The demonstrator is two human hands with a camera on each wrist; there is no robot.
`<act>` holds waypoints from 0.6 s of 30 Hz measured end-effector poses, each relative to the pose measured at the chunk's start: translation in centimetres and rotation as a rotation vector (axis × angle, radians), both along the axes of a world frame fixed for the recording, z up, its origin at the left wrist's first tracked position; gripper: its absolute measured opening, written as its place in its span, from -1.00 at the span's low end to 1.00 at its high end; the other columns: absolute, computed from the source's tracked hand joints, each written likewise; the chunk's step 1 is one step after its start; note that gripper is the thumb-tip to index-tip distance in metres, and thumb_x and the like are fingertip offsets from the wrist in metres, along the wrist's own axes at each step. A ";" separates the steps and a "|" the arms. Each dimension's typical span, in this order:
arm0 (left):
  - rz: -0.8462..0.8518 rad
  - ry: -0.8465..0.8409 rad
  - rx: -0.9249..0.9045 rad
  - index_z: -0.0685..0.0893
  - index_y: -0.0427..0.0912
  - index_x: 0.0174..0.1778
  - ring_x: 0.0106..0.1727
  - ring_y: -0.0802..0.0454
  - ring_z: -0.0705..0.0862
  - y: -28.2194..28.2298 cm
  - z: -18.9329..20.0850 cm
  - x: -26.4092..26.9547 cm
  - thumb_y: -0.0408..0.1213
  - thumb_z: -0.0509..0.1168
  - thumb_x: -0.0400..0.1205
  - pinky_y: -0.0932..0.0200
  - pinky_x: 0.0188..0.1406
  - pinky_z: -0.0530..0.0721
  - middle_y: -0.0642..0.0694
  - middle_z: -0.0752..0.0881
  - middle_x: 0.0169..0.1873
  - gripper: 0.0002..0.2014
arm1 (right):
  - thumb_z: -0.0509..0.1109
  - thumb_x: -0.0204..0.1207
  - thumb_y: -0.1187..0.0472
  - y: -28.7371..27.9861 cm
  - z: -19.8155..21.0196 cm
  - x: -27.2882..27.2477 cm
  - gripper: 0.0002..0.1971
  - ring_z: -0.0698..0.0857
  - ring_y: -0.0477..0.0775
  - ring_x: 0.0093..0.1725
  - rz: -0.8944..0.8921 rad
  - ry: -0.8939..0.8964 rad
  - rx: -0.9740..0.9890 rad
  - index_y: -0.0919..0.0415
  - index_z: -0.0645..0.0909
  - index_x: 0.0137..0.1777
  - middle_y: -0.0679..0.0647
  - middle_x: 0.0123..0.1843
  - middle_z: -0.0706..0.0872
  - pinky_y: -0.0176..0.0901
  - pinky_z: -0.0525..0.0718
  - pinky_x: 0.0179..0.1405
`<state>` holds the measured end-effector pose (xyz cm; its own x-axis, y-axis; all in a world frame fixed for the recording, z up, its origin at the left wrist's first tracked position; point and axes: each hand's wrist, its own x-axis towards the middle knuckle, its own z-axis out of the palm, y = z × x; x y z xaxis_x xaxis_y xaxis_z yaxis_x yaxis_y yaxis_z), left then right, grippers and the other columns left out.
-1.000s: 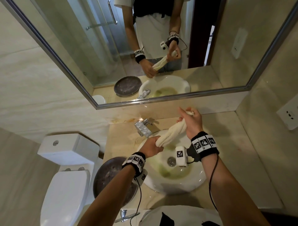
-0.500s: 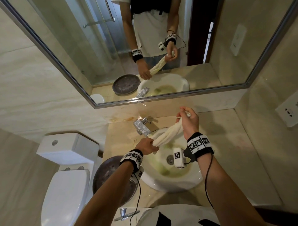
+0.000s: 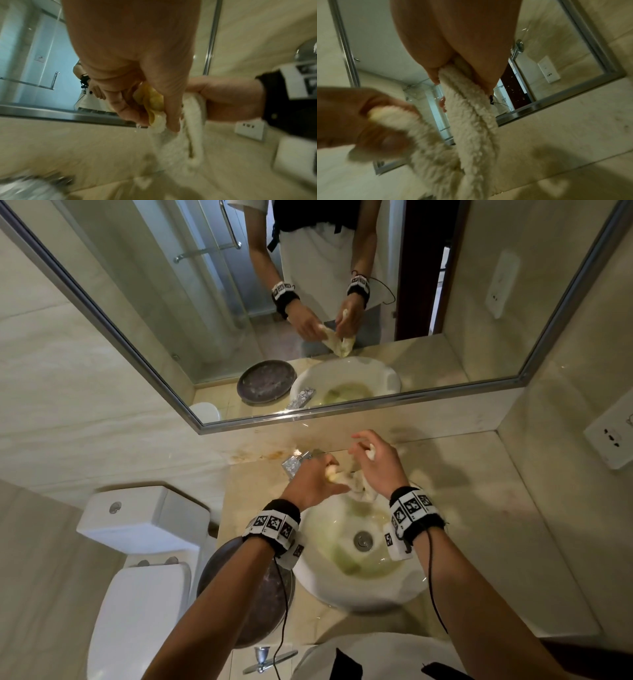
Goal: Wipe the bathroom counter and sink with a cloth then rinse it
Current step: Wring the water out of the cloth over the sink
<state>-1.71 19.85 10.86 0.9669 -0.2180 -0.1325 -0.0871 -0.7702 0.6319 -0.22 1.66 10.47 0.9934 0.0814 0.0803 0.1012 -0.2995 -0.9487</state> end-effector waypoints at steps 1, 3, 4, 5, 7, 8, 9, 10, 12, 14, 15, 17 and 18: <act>0.002 -0.029 -0.020 0.67 -0.14 -0.08 -0.26 0.14 0.68 -0.6 0.7 0.2 -0.08 0.66 0.36 0.28 -0.27 0.62 0.01 0.74 -0.22 -0.62 | 0.32 0.74 0.10 0.5 -0.1 -0.2 -0.76 0.66 -0.34 0.20 0.032 -0.015 0.012 0.00 0.63 0.36 -0.15 0.23 0.76 -0.41 0.56 0.19; 0.027 -0.027 -0.072 0.70 -0.13 -0.13 -0.42 0.28 0.58 -1.5 1.9 0.5 -0.23 0.64 0.37 0.41 -0.40 0.49 0.12 0.68 -0.39 -0.73 | 0.26 0.77 0.05 1.2 -0.3 -0.4 -0.69 0.66 -0.21 0.31 0.094 -0.009 0.045 0.00 0.60 0.45 -0.13 0.33 0.73 -0.26 0.62 0.30; 0.044 -0.019 -0.099 0.72 -0.12 -0.09 -0.44 0.30 0.57 -1.9 2.3 0.7 -0.32 0.61 0.39 0.48 -0.42 0.45 0.15 0.66 -0.41 -0.75 | 0.24 0.78 0.03 1.5 -0.4 -0.4 -0.68 0.68 -0.17 0.31 0.110 0.009 0.064 -0.01 0.59 0.47 -0.11 0.33 0.72 -0.17 0.67 0.30; 0.066 -0.024 -0.115 0.72 -0.13 -0.05 -0.43 0.29 0.59 -2.1 2.7 0.7 -0.39 0.58 0.39 0.51 -0.42 0.46 0.16 0.67 -0.40 -0.73 | 0.22 0.78 0.02 1.6 -0.4 -0.3 -0.67 0.70 -0.15 0.30 0.115 0.014 0.095 -0.01 0.60 0.47 -0.10 0.33 0.72 -0.11 0.70 0.30; 0.128 -0.037 -0.191 0.68 -0.11 0.01 -0.40 0.31 0.64 -2.2 3.1 0.7 -0.43 0.57 0.40 0.50 -0.41 0.52 0.10 0.72 -0.33 -0.67 | 0.20 0.79 0.01 1.6 -0.2 -0.2 -0.67 0.70 -0.14 0.31 0.099 0.004 0.166 0.02 0.62 0.45 -0.10 0.34 0.73 -0.08 0.69 0.34; 0.174 -0.031 -0.260 0.65 -0.09 0.09 -0.38 0.33 0.67 -2.1 3.2 0.6 -0.43 0.58 0.40 0.48 -0.37 0.58 0.05 0.75 -0.28 -0.61 | 0.20 0.79 0.01 1.6 -0.1 -0.2 -0.67 0.70 -0.14 0.32 0.096 0.008 0.212 0.04 0.64 0.44 -0.11 0.33 0.74 -0.10 0.67 0.35; 0.218 -0.005 -0.350 0.61 -0.08 0.20 -0.32 0.34 0.71 -2.0 3.5 0.5 -0.44 0.57 0.41 0.42 -0.29 0.65 -0.01 0.79 -0.22 -0.52 | 0.22 0.79 0.00 1.4 0.1 -0.2 -0.68 0.71 -0.14 0.31 0.098 0.023 0.258 0.03 0.66 0.41 -0.12 0.30 0.76 -0.14 0.66 0.34; 0.247 0.037 -0.465 0.56 -0.07 0.30 -0.23 0.28 0.77 -1.9 3.7 0.4 -0.48 0.56 0.42 0.33 -0.19 0.72 -0.05 0.81 -0.15 -0.44 | 0.27 0.76 -0.03 1.1 0.2 -0.2 -0.71 0.73 -0.14 0.28 0.093 0.054 0.287 0.01 0.69 0.36 -0.13 0.25 0.78 -0.16 0.68 0.31; 0.239 0.128 -0.666 0.49 -0.09 0.43 -0.02 0.02 0.83 -1.4 4.1 0.2 -0.59 0.51 0.46 0.15 0.00 0.79 -0.11 0.83 -0.04 -0.35 | 0.45 0.63 -0.07 0.7 0.1 -0.2 -0.77 0.78 -0.06 0.12 0.050 0.132 0.312 0.02 0.74 0.15 -0.08 0.08 0.82 -0.13 0.73 0.17; 0.195 0.170 -0.700 0.48 -0.18 0.43 0.05 -0.10 0.82 -0.7 4.1 0.1 -0.65 0.47 0.48 0.10 0.02 0.79 -0.21 0.82 0.00 -0.37 | 0.61 0.47 -0.09 0.4 -0.3 -0.3 -0.71 0.74 -0.02 -0.15 -0.014 0.196 0.312 0.10 0.66 -0.11 -0.04 -0.17 0.76 -0.10 0.68 -0.06; 0.171 0.177 -0.673 0.49 -0.24 0.40 0.05 -0.13 0.81 -0.3 4.0 0.2 -0.65 0.47 0.47 0.09 -0.01 0.78 -0.29 0.79 0.04 -0.40 | 0.65 0.42 -0.07 0.3 -0.6 -0.2 -0.66 0.66 -0.04 -0.26 -0.048 0.223 0.313 0.10 0.59 -0.21 -0.07 -0.29 0.68 -0.13 0.61 -0.15; 0.106 0.244 -0.540 0.51 -0.24 0.35 0.15 -0.17 0.75 0.4 2.9 0.6 -0.48 0.58 0.43 0.05 0.06 0.78 -0.37 0.68 0.16 -0.41 | 0.68 0.37 -0.03 0.1 -1.1 -0.1 -0.63 0.59 -0.06 -0.31 -0.073 0.268 0.327 0.03 0.50 -0.31 -0.11 -0.37 0.62 -0.10 0.58 -0.15; 0.044 0.306 -0.423 0.52 -0.18 0.36 0.27 -0.15 0.69 0.7 2.2 0.9 -0.32 0.64 0.39 0.02 0.18 0.74 -0.29 0.65 0.24 -0.35 | 0.68 0.36 -0.02 -0.1 -1.3 0.0 -0.63 0.65 -0.01 -0.27 -0.059 0.289 0.327 0.01 0.49 -0.32 -0.06 -0.35 0.68 -0.02 0.65 -0.07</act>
